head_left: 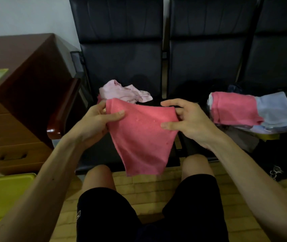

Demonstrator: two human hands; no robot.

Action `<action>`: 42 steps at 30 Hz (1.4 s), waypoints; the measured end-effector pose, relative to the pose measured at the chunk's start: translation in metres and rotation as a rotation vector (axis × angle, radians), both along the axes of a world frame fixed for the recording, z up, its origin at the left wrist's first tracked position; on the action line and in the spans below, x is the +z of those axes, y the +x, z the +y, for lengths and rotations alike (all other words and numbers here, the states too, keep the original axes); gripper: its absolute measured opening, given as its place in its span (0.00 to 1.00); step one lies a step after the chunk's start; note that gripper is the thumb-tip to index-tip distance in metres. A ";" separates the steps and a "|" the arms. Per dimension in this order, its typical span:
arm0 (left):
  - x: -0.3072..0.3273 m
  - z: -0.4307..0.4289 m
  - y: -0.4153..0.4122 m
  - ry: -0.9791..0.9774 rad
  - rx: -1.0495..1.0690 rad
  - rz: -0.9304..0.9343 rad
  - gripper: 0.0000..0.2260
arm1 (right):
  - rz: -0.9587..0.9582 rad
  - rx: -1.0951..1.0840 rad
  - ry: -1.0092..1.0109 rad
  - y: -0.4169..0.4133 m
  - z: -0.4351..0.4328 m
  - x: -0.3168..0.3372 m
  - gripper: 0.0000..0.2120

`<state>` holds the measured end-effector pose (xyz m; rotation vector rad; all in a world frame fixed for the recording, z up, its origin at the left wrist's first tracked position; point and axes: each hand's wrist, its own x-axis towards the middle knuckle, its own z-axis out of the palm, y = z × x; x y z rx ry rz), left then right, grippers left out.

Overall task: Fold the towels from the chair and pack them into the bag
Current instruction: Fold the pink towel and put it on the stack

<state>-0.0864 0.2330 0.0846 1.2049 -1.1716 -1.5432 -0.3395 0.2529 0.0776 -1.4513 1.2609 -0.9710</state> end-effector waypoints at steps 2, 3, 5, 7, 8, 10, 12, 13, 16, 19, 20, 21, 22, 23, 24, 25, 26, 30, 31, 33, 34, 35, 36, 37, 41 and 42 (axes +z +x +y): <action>0.009 -0.004 0.005 0.029 -0.046 -0.041 0.14 | 0.134 -0.003 -0.080 0.003 -0.004 0.008 0.26; 0.013 -0.005 0.008 0.047 -0.069 -0.046 0.18 | 0.181 -0.010 -0.107 0.005 -0.007 0.013 0.26; 0.017 -0.008 0.010 0.087 -0.074 -0.056 0.33 | 0.239 -0.020 -0.145 0.006 -0.009 0.026 0.28; 0.019 -0.010 0.013 0.102 -0.002 -0.094 0.37 | 0.267 -0.016 -0.165 0.009 -0.008 0.036 0.29; 0.020 -0.011 0.016 0.106 0.012 -0.106 0.38 | 0.287 -0.015 -0.173 0.011 -0.008 0.038 0.30; 0.024 -0.012 0.025 0.089 -0.080 -0.122 0.43 | 0.331 -0.011 -0.200 0.015 -0.006 0.041 0.30; 0.025 -0.014 0.034 0.048 -0.209 -0.223 0.46 | 0.379 0.004 -0.234 0.018 -0.003 0.041 0.28; 0.024 -0.015 0.038 0.027 -0.258 -0.319 0.44 | 0.413 0.006 -0.247 0.019 -0.002 0.041 0.28; 0.024 -0.015 0.038 -0.042 -0.345 -0.584 0.34 | 0.511 0.004 -0.255 0.021 -0.001 0.039 0.26; 0.023 -0.015 0.032 -0.121 -0.363 -0.701 0.19 | 0.579 0.012 -0.242 0.022 -0.002 0.035 0.25; 0.022 -0.016 0.031 -0.147 -0.364 -0.739 0.17 | 0.592 0.014 -0.233 0.021 -0.002 0.034 0.24; 0.021 -0.017 0.031 -0.165 -0.363 -0.775 0.15 | 0.596 0.019 -0.214 0.020 -0.002 0.034 0.24; 0.020 -0.018 0.032 -0.176 -0.364 -0.806 0.14 | 0.583 0.031 -0.181 0.018 -0.002 0.034 0.23; 0.020 -0.018 0.033 -0.183 -0.368 -0.829 0.12 | 0.547 0.053 -0.135 0.016 -0.003 0.034 0.22; 0.019 -0.018 0.033 -0.194 -0.372 -0.853 0.09 | 0.488 0.079 -0.077 0.014 -0.004 0.033 0.21; 0.019 -0.018 0.033 -0.211 -0.377 -0.882 0.07 | 0.415 0.099 -0.015 0.011 -0.006 0.032 0.19; 0.018 -0.018 0.033 -0.236 -0.387 -0.916 0.06 | 0.352 0.107 0.043 0.008 -0.008 0.030 0.18; 0.013 -0.018 0.031 -0.343 -0.387 -1.042 0.06 | 0.376 0.144 0.120 0.000 -0.011 0.026 0.16; 0.012 -0.018 0.031 -0.362 -0.377 -1.068 0.08 | 0.435 0.170 0.108 -0.001 -0.011 0.025 0.15; 0.009 -0.018 0.028 -0.385 -0.351 -1.104 0.09 | 0.569 0.200 0.044 -0.001 -0.010 0.022 0.14; 0.008 -0.017 0.026 -0.396 -0.329 -1.120 0.11 | 0.632 0.191 -0.003 -0.001 -0.010 0.019 0.14; 0.007 -0.016 0.023 -0.411 -0.304 -1.136 0.12 | 0.686 0.169 -0.047 -0.001 -0.011 0.017 0.14; 0.006 -0.015 0.021 -0.431 -0.279 -1.149 0.14 | 0.727 0.145 -0.082 -0.001 -0.011 0.016 0.13; 0.004 -0.014 0.019 -0.453 -0.255 -1.157 0.15 | 0.758 0.122 -0.110 -0.002 -0.011 0.015 0.13; -0.005 -0.010 0.016 -0.541 -0.200 -1.190 0.17 | 0.853 0.094 -0.223 -0.005 -0.007 0.011 0.07; -0.008 -0.009 0.016 -0.561 -0.182 -1.197 0.17 | 0.867 0.103 -0.250 -0.006 -0.005 0.011 0.07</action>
